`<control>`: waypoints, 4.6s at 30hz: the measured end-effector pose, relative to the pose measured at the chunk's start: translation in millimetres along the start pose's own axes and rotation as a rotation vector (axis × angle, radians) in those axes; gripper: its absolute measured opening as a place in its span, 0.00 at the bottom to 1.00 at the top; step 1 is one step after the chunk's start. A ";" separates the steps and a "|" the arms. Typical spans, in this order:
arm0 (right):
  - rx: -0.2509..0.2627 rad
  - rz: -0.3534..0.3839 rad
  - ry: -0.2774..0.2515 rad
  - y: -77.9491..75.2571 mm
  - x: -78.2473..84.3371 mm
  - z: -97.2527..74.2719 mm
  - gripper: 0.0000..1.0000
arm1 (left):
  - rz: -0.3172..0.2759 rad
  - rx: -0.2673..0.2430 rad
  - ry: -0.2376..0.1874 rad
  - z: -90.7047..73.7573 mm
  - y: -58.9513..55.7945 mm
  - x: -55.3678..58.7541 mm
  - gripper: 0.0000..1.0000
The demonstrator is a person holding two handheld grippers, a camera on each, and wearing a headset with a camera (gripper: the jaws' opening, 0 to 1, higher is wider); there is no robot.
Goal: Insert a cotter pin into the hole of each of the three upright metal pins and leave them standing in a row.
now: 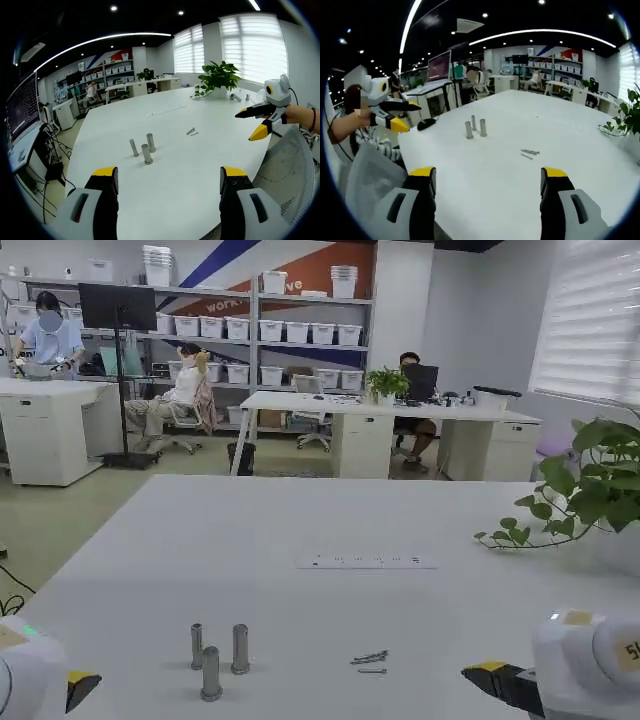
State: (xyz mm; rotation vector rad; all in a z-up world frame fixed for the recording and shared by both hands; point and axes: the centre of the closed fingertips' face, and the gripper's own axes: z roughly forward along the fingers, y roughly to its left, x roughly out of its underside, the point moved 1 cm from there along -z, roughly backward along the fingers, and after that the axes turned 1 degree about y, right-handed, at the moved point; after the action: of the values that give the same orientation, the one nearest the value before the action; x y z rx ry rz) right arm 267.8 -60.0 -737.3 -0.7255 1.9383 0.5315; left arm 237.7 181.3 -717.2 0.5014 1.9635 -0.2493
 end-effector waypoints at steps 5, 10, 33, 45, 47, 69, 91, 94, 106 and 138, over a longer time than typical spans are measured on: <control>-0.004 0.008 -0.017 1.2 -1.7 1.7 0.79 | -0.005 0.002 0.005 -0.3 1.1 1.2 0.73; -0.005 0.005 -0.021 0.8 -1.6 2.5 0.78 | -0.009 -0.001 0.003 1.0 1.9 0.7 0.72; 0.004 -0.046 -0.021 -5.2 -4.9 3.7 0.76 | -0.006 -0.001 -0.006 8.3 7.5 -7.0 0.69; 0.034 -0.059 -0.053 -9.5 -14.5 2.5 0.80 | -0.008 -0.009 -0.003 8.4 8.4 -6.3 0.68; 0.041 -0.055 -0.067 -11.1 -17.1 1.9 0.80 | -0.013 -0.015 -0.004 8.8 9.7 -5.7 0.67; 0.078 -0.012 -0.074 -18.6 -12.0 -5.6 0.76 | -0.013 -0.032 -0.021 8.9 11.1 -8.7 0.63; 0.061 -0.030 -0.063 -13.8 -10.1 -0.6 0.76 | -0.011 -0.034 -0.019 9.3 13.1 -9.8 0.63; 0.060 -0.031 -0.057 -13.5 -9.1 0.3 0.76 | -0.009 -0.034 -0.015 9.7 13.5 -9.3 0.63; 0.039 -0.026 -0.044 -11.1 -7.8 4.5 0.77 | -0.002 -0.036 -0.019 10.7 19.2 -9.8 0.63; -0.022 -0.020 -0.072 -8.6 -7.3 26.9 0.71 | 0.071 -0.093 0.006 71.2 86.5 -13.6 0.40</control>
State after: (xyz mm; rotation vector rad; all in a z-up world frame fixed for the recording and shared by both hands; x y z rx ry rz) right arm 293.4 -47.3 -743.2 -0.7289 1.8593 0.5600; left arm 339.7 227.4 -731.5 0.5101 1.9491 -0.1110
